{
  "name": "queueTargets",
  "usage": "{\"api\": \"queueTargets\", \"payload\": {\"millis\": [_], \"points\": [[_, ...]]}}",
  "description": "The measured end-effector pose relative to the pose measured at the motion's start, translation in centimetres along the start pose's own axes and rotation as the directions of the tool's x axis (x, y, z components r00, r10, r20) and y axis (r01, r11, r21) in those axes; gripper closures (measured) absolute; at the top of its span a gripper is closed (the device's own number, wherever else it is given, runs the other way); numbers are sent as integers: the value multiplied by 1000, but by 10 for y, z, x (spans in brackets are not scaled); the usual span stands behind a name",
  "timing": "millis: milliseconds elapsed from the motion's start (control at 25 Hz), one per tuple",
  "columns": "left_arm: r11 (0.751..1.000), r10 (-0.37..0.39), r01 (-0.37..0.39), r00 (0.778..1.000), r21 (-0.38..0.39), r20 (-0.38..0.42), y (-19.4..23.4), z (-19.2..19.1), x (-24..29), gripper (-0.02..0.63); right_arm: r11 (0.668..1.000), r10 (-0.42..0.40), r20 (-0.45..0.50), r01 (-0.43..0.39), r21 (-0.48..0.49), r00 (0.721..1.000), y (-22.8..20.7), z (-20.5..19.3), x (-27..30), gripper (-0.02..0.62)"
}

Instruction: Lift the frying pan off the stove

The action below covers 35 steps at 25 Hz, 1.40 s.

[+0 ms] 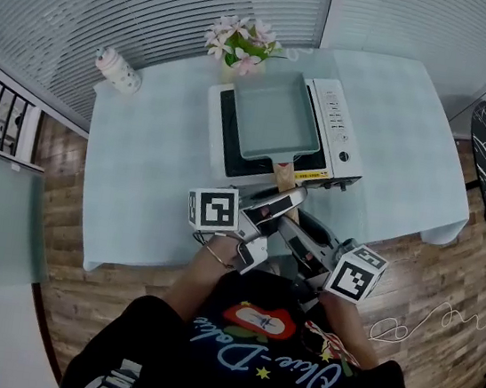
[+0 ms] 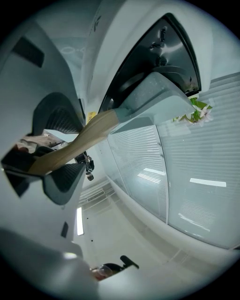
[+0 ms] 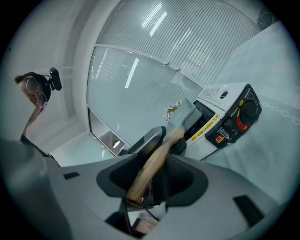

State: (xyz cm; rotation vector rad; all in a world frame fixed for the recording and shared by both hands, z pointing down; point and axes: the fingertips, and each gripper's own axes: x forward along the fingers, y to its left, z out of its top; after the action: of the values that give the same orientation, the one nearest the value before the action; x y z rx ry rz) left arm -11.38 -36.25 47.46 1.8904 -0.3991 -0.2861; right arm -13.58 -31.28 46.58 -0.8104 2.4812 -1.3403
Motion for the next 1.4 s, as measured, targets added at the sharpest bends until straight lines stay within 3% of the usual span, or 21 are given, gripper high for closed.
{"api": "queueTargets", "payload": {"millis": [600,1400], "points": [[999,21,-20,999,42,-31,-16,-3,-11,423,999,40,30,-41,13,999,19,-2,-2,420],[985,4,4,999,173,-48,-72,8,-9,423,993,113,122,-107,-57,986,62,23,-14,420]]}}
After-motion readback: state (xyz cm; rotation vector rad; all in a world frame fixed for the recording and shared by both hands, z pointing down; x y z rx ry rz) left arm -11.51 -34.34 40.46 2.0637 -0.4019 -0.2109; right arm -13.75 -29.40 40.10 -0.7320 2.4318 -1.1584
